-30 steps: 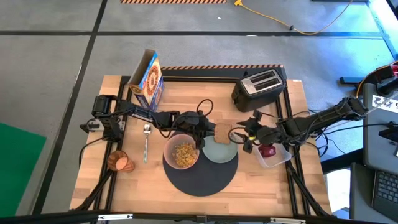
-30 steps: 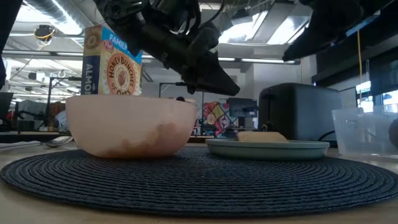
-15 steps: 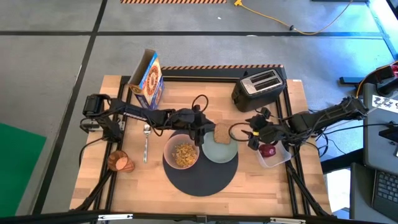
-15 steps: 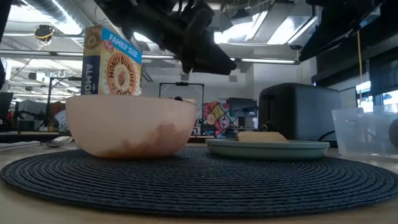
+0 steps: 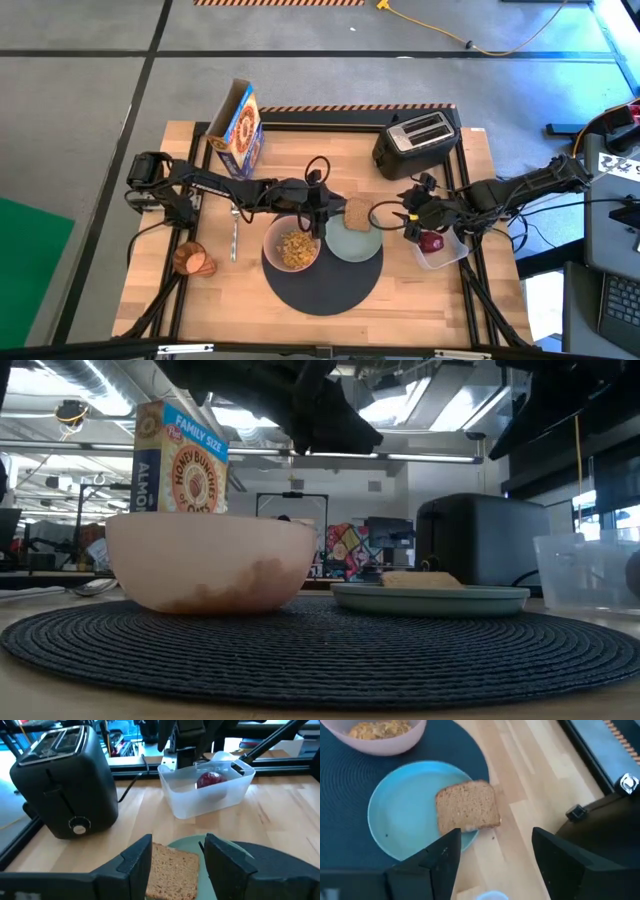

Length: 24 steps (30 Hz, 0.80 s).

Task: Arrange a breakfast setting
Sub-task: Put the red apple from the white bin on the green plate to the bottom left of the toasted bread

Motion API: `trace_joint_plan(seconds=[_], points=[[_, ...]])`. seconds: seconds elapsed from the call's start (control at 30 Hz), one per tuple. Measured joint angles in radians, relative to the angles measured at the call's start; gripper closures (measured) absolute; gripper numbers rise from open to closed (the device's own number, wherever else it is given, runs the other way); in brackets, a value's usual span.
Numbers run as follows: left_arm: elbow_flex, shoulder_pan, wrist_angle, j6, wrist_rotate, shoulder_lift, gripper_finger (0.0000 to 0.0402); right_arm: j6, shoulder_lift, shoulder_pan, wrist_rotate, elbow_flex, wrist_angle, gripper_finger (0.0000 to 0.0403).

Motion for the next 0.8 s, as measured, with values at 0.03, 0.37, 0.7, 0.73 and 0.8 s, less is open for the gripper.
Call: trace_joint_plan(seconds=[0.03,0.37,0.7,0.73,0.8], points=[[0.000,0.004,0.007,0.001,0.000,0.000,0.0227,0.004,0.000,0.000,-0.008,0.006,-0.022,0.0172],[0.000,0.049,0.146,0.009,0.124,0.001,0.0150,0.138,0.000,-0.048,-0.129,0.063,-0.277,0.0173],[0.000,0.048,0.134,0.046,0.137,0.001,0.0140,0.271,0.005,-0.059,-0.220,0.067,-0.441,0.0171],[0.000,0.048,0.133,0.045,0.137,0.001,0.0140,0.276,0.005,-0.059,-0.252,0.066,-0.448,0.0165],[0.000,0.048,0.122,0.045,0.137,0.001,0.0140,0.291,0.006,-0.059,-0.313,0.066,-0.464,0.0147]])
